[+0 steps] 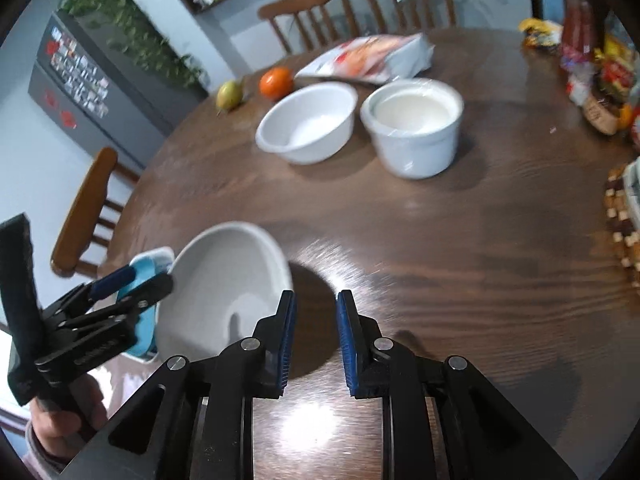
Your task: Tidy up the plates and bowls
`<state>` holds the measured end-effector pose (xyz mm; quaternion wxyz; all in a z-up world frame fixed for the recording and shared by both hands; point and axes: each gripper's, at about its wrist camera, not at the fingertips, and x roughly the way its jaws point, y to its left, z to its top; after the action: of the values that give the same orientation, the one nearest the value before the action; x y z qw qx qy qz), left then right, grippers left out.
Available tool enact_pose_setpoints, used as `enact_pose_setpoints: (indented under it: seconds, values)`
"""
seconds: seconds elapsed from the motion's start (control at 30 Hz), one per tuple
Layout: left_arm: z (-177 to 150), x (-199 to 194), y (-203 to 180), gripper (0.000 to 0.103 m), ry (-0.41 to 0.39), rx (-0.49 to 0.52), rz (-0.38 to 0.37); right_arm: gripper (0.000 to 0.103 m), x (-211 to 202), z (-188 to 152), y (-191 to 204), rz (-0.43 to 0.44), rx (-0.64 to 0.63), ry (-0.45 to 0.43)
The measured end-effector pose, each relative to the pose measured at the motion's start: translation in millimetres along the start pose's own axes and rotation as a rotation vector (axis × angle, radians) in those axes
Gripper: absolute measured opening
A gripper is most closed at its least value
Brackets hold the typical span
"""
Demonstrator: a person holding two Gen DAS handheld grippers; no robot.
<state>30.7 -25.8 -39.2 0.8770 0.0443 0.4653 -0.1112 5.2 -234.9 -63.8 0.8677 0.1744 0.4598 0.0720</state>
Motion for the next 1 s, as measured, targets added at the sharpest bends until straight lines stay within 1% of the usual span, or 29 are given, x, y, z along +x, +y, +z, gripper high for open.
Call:
enact_pose_setpoints:
  seconds: [0.17,0.37,0.5,0.6,0.73,0.8,0.87,1.0]
  values:
    - [9.6,-14.8,-8.6,0.075,-0.056,0.033,-0.003,0.02,-25.1,9.5,-13.3,-0.03,0.014,-0.06]
    - [28.6,-33.9,-23.4,0.075,-0.131,0.078,-0.022,0.02,-55.5,26.9,-3.9,-0.048,-0.025,-0.143]
    - [50.2,-44.9,-32.4,0.075,-0.194,0.119,-0.019,0.021,-72.5,46.8,5.6,-0.072,-0.053,-0.188]
    - [69.3,-50.9,-34.2,0.075,-0.217,0.13,-0.019,0.02,-84.1,62.4,13.8,-0.068,-0.075,-0.223]
    - [97.4,-61.0,-34.8,0.075,-0.258,0.137,0.002,0.02,-90.7,84.4,26.8,-0.066,-0.11,-0.25]
    - [112.4,-63.0,-33.5,0.078,-0.268,0.138,0.001,0.02,-90.2,92.7,31.9,-0.061,-0.119,-0.255]
    - [125.9,-60.7,-31.5,0.078,-0.263,0.127,-0.003,0.021,-85.9,104.0,36.9,-0.063,-0.129,-0.252]
    - [144.6,-43.1,-27.4,0.078,-0.222,0.094,-0.036,0.021,-67.1,121.5,40.8,-0.05,-0.136,-0.208]
